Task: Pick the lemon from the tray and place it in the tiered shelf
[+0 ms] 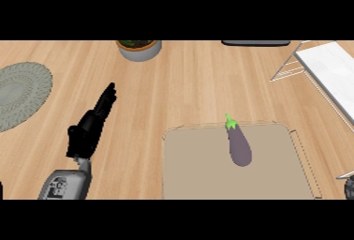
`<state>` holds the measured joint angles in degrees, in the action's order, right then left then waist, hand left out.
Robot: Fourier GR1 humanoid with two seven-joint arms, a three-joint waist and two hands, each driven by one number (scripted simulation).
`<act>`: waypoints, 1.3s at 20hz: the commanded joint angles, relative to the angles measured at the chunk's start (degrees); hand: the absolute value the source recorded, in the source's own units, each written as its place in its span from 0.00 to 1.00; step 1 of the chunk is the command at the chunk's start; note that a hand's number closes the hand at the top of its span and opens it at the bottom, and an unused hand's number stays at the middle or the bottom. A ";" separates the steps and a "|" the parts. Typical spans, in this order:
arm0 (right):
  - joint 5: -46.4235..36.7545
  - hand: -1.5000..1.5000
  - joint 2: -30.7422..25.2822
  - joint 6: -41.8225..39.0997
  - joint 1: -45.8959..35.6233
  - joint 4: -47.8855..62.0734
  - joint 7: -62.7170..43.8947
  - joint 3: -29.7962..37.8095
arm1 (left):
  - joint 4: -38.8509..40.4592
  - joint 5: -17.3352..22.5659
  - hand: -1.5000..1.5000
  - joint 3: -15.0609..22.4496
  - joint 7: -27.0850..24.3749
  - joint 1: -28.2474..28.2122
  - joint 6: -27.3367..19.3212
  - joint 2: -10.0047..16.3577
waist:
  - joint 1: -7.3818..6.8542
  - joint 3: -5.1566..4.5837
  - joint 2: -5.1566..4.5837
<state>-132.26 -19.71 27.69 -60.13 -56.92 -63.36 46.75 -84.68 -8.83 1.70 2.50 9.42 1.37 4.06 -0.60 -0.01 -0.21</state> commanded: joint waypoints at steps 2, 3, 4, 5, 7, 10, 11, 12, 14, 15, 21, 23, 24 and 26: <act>-4.50 0.00 4.21 -3.80 2.69 -5.83 -12.85 1.21 | 1.90 -0.75 0.50 0.07 0.16 1.47 -1.01 -0.82 | 0.50 -0.03 0.09; -4.51 0.00 3.53 -4.29 2.53 -6.47 -12.22 1.42 | 0.73 -0.42 0.50 -0.30 -1.51 -0.52 -0.76 -0.25 | 0.19 -0.02 0.16; -6.84 0.00 5.91 -3.98 2.67 -7.37 -14.18 -0.15 | 1.83 0.52 0.50 -1.26 0.78 2.63 0.79 0.96 | 0.16 -0.02 0.06; -5.65 0.00 6.87 -2.87 3.81 -10.13 -13.51 0.46 | 1.67 -0.62 0.50 0.51 -2.82 -2.39 -0.11 -0.42 | 0.19 -0.03 0.22; -3.69 0.00 6.62 -0.30 3.33 -11.58 -11.91 0.79 | 1.37 -0.65 0.50 0.19 -0.41 0.36 -1.11 -1.14 | 0.34 0.01 0.19; -0.22 0.00 9.11 2.65 6.42 -16.88 -8.99 1.20 | -1.08 0.02 0.50 0.11 -1.64 -2.85 0.20 0.04 | 0.43 0.01 0.42; -1.57 0.00 8.65 3.35 3.23 -15.08 -10.95 0.84 | -2.02 -1.75 0.50 2.17 0.60 -1.34 -1.09 -1.49 | -0.20 0.04 0.20; 0.48 0.00 10.34 4.47 3.17 -17.52 -9.33 0.50 | -0.07 0.33 0.50 -0.82 1.75 1.52 0.03 0.10 | 0.29 0.02 0.23; 1.47 0.00 10.93 3.12 2.96 -19.40 -7.84 0.13 | -0.17 -0.82 0.50 0.61 1.30 0.68 -0.23 -0.47 | 0.36 0.01 0.27; 2.25 0.00 10.91 3.53 3.18 -19.43 -7.26 -0.06 | -1.90 -0.31 0.50 0.45 1.23 -1.00 -0.31 -0.57 | 0.10 0.01 0.28; 4.48 0.00 9.66 3.79 1.53 -22.86 -4.89 -1.85 | -2.35 -1.01 0.50 1.37 0.56 -1.87 -0.70 -1.28 | 0.21 0.01 0.27; 2.93 0.00 11.42 6.50 0.76 -26.38 -5.83 -3.00 | 2.37 -1.88 0.50 1.04 -2.81 -1.15 -1.01 -1.17 | 0.38 -0.02 0.12; 1.62 0.00 10.55 5.69 -2.57 -28.13 -5.91 -3.38 | -1.41 -1.00 0.50 1.68 0.54 -0.38 -0.84 -2.03 | -0.10 -0.02 0.32; 2.55 0.00 9.07 8.24 -3.55 -30.12 -4.32 -3.85 | 2.33 -0.58 0.50 -0.82 -1.33 1.09 -0.67 -0.36 | 0.37 -0.03 0.11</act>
<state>-129.67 -9.56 31.27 -60.90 -83.53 -61.87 44.56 -84.14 -9.66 2.05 1.78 9.13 0.66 3.11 -0.39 -0.03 -0.02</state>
